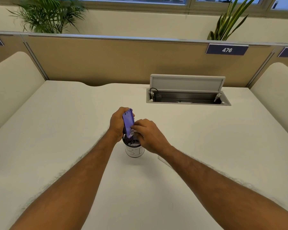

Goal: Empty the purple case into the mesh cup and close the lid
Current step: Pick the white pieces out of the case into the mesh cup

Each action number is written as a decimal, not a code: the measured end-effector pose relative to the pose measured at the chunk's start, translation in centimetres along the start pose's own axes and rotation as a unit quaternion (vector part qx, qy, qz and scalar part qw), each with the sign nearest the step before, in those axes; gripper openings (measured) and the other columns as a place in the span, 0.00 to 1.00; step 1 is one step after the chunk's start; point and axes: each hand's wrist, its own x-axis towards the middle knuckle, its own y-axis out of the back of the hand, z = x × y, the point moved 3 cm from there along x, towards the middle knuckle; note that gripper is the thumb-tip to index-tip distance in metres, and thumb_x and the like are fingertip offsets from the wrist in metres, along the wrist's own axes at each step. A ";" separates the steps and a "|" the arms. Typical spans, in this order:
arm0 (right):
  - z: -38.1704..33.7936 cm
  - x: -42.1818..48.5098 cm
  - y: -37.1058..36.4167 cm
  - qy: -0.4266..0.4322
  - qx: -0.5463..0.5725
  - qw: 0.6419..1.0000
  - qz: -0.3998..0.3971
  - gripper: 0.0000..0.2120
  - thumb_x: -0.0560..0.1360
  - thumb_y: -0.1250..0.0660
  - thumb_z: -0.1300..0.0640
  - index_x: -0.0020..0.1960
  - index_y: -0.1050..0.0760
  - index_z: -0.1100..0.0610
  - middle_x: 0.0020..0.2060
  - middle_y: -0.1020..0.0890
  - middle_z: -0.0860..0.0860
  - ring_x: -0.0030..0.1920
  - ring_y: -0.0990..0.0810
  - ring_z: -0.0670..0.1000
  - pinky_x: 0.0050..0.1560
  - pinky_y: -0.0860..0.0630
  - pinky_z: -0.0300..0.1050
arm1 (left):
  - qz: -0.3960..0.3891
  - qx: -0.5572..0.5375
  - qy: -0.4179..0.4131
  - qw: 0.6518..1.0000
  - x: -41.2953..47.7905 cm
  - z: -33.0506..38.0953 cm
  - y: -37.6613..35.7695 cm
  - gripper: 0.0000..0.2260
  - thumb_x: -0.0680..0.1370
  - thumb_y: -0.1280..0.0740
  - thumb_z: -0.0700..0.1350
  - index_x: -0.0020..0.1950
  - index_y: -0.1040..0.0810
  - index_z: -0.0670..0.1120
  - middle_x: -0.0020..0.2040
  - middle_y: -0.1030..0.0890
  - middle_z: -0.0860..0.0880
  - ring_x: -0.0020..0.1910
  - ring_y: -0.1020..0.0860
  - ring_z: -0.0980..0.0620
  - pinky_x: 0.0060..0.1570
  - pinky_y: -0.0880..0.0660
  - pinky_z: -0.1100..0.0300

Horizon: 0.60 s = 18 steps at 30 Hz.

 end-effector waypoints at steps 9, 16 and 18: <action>0.6 -0.8 -1.0 -0.044 0.032 0.998 -0.031 0.11 0.76 0.35 0.64 0.57 0.21 0.61 0.53 0.18 0.58 0.51 0.22 0.57 0.53 0.24 0.50 | 0.018 0.085 -0.061 0.994 -0.2 0.0 -0.1 0.18 0.82 0.46 0.46 0.59 0.26 0.34 0.46 0.22 0.42 0.38 0.25 0.50 0.44 0.26 0.57; 0.9 -0.8 -0.7 -0.048 0.004 0.999 -0.009 0.09 0.74 0.32 0.61 0.54 0.20 0.60 0.49 0.17 0.56 0.47 0.22 0.56 0.48 0.24 0.49 | 0.007 0.085 -0.056 0.995 -0.7 0.5 -0.4 0.15 0.82 0.45 0.47 0.56 0.26 0.38 0.48 0.22 0.42 0.38 0.24 0.50 0.42 0.26 0.59; 0.9 -0.7 -0.7 -0.051 -0.005 0.999 -0.002 0.10 0.74 0.32 0.60 0.55 0.20 0.60 0.50 0.18 0.56 0.48 0.23 0.56 0.49 0.24 0.51 | 0.004 0.092 -0.059 0.994 -0.7 0.5 -0.5 0.15 0.82 0.46 0.47 0.56 0.26 0.38 0.49 0.23 0.42 0.39 0.24 0.50 0.43 0.26 0.59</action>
